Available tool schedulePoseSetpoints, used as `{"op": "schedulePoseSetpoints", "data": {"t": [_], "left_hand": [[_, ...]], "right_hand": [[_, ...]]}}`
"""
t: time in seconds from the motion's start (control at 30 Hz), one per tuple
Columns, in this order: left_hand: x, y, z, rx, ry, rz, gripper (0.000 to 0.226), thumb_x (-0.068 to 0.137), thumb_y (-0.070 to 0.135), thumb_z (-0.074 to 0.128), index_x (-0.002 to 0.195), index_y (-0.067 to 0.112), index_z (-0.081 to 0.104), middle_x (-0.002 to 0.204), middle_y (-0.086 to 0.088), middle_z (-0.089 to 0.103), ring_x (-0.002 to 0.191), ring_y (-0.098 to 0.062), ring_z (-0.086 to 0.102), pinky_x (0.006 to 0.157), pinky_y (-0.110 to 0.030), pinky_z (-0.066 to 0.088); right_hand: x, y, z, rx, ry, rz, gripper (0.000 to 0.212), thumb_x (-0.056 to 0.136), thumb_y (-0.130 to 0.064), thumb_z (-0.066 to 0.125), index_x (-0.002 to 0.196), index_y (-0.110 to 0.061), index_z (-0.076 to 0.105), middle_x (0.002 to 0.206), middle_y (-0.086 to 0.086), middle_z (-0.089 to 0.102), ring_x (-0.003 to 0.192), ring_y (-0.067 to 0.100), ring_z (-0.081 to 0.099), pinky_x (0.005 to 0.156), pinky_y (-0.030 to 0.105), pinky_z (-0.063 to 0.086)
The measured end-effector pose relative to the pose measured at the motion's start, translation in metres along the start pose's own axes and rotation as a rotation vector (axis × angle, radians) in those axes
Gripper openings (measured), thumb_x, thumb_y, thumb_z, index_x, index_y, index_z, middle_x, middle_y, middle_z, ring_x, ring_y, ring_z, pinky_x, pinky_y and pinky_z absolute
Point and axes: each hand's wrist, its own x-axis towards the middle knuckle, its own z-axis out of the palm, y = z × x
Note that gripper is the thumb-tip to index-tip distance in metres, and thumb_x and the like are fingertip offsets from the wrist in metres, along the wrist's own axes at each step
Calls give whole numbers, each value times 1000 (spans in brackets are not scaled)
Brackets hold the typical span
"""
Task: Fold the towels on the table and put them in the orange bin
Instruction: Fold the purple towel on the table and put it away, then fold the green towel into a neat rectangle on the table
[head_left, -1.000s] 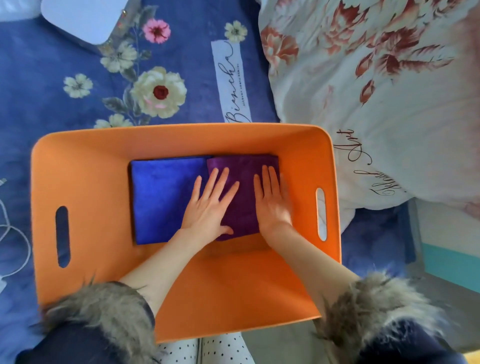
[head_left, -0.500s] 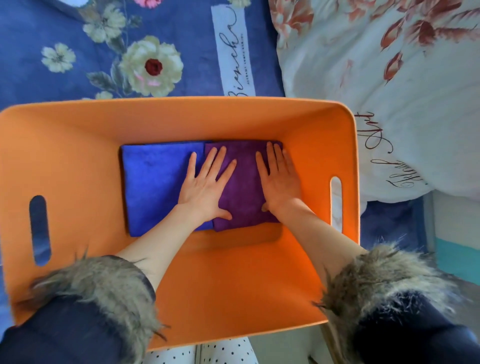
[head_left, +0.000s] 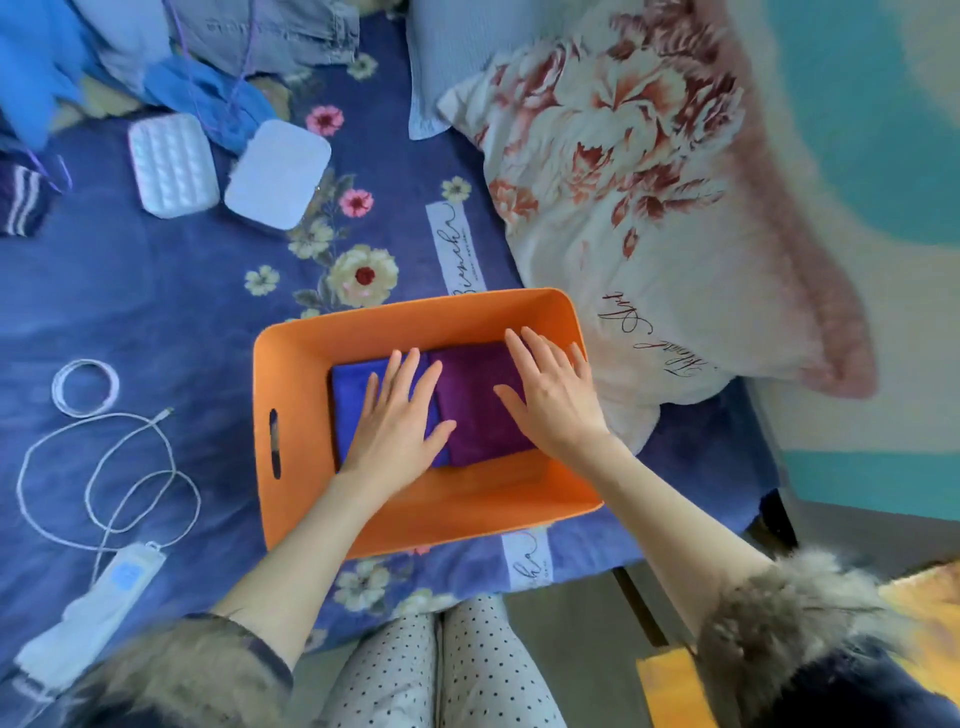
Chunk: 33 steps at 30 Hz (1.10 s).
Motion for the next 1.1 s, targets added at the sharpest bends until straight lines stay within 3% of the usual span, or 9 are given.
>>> {"op": "schedulePoseSetpoints", "data": {"t": [0.17, 0.3, 0.43, 0.67, 0.8, 1.1], "left_hand": [[-35, 30, -48, -152, 187, 52, 60, 92, 33, 54, 144, 10, 32, 153, -12, 25, 144, -29, 14, 117, -42, 14], [-47, 59, -65, -209, 187, 197, 58, 92, 31, 54, 142, 10, 34, 151, -11, 29, 143, -27, 17, 116, -41, 16], [-58, 88, -71, -150, 81, 424, 58, 93, 34, 51, 144, 13, 32, 153, -8, 27, 144, -24, 15, 117, -43, 15], [-110, 153, -65, -22, -114, 865, 59, 92, 32, 54, 143, 13, 34, 152, -7, 30, 143, -22, 18, 117, -40, 16], [-167, 200, -48, 37, -208, 1122, 57, 92, 31, 54, 142, 11, 35, 150, -8, 32, 143, -24, 20, 115, -41, 19], [-347, 255, 17, 148, -457, 1661, 52, 95, 36, 48, 140, 14, 37, 147, -5, 36, 142, -22, 21, 114, -37, 22]], "right_hand": [[-44, -1, -66, 42, 140, 152, 65, 92, -46, 46, 147, -20, 23, 152, 5, 29, 136, 26, 31, 113, 46, 18], [-100, 1, -90, -13, 188, 301, 64, 93, -50, 41, 147, -22, 22, 152, 3, 29, 137, 24, 30, 112, 45, 19], [-166, -2, -90, -22, 176, 496, 67, 93, -52, 38, 149, -24, 14, 155, 2, 20, 142, 20, 20, 114, 45, 15], [-308, -39, -65, 32, 278, 919, 68, 94, -55, 32, 150, -25, 10, 156, 2, 20, 141, 18, 22, 111, 39, 19], [-394, -73, -48, 120, 325, 1161, 66, 94, -52, 35, 149, -25, 11, 155, 1, 21, 141, 16, 22, 114, 39, 17], [-586, -200, 11, 283, 613, 1690, 61, 95, -50, 36, 147, -23, 21, 152, -2, 28, 140, 13, 24, 116, 38, 16]]}}
